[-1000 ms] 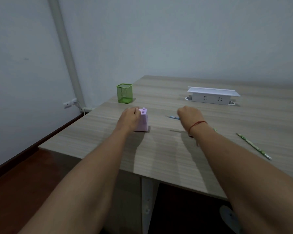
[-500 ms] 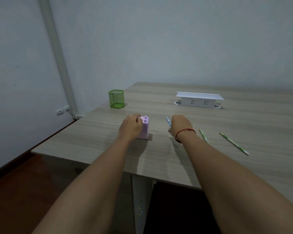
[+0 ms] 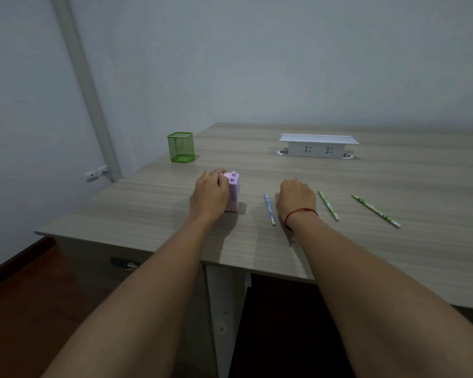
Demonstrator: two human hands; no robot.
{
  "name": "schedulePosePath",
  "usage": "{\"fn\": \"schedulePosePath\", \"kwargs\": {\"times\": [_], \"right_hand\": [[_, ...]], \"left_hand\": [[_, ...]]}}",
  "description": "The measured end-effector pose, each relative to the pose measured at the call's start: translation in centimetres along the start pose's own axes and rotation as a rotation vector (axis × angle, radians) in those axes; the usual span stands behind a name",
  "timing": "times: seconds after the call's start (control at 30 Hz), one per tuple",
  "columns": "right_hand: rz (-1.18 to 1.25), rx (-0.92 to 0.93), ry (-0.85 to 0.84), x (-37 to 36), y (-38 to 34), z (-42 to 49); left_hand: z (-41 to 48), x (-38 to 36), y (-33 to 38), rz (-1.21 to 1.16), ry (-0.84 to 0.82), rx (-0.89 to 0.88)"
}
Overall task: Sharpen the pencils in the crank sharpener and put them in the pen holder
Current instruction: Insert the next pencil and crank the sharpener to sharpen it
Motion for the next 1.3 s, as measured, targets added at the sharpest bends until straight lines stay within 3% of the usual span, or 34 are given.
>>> {"fn": "schedulePosePath", "kwargs": {"times": [0.13,0.33,0.6,1.3], "right_hand": [[-0.052,-0.097,-0.053,-0.5,1.9,0.6],[-0.084,-0.081,-0.083,-0.7,1.8,0.9],[-0.053,0.264,-0.019,0.6,0.2,-0.2],[0.000,0.365,-0.043,1.6,-1.8,-0.7]], "left_hand": [[0.0,-0.3,-0.1,-0.002,0.007,0.013],[0.2,-0.4,-0.2,-0.021,-0.003,0.035],[0.1,-0.1,0.2,-0.064,-0.041,0.036],[0.1,-0.1,0.2,-0.066,-0.015,0.044]]}}
Point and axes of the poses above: each hand's wrist, its own z-axis towards the middle knuckle, its own x-axis out of the back of the hand, y = z × x, the point moved 6 cm from there along z, towards the middle knuckle, and after that the axes turned 4 degrees about -x, right-handed, at the moved point
